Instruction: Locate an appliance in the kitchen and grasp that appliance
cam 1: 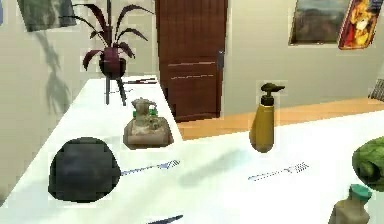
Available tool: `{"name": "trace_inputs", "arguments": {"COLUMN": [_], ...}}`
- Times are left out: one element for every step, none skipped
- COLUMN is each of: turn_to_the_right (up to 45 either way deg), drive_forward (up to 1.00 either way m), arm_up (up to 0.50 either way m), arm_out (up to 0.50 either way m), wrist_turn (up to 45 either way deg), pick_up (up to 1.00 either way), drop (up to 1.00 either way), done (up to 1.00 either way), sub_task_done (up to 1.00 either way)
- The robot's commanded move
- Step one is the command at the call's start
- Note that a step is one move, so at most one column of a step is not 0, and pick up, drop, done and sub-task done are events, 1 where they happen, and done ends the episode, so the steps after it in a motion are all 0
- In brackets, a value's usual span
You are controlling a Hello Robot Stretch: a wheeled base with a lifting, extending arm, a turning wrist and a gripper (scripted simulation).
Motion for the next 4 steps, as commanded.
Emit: {"name": "trace_inputs", "arguments": {"turn_to_the_right": [-45.0, -45.0, -12.0, 0.0], "drive_forward": [0.00, 0.00, 0.00, 0.00], "arm_up": [0.00, 0.00, 0.00, 0.50], "arm_out": [0.00, 0.00, 0.00, 0.00], "wrist_turn": [0.0, 0.0, 0.0, 0.0], "pick_up": [0.00, 0.00, 0.00, 0.00], "drop": [0.00, 0.00, 0.00, 0.00], "done": [0.00, 0.00, 0.00, 0.00], "sub_task_done": [0.00, 0.00, 0.00, 0.00]}}
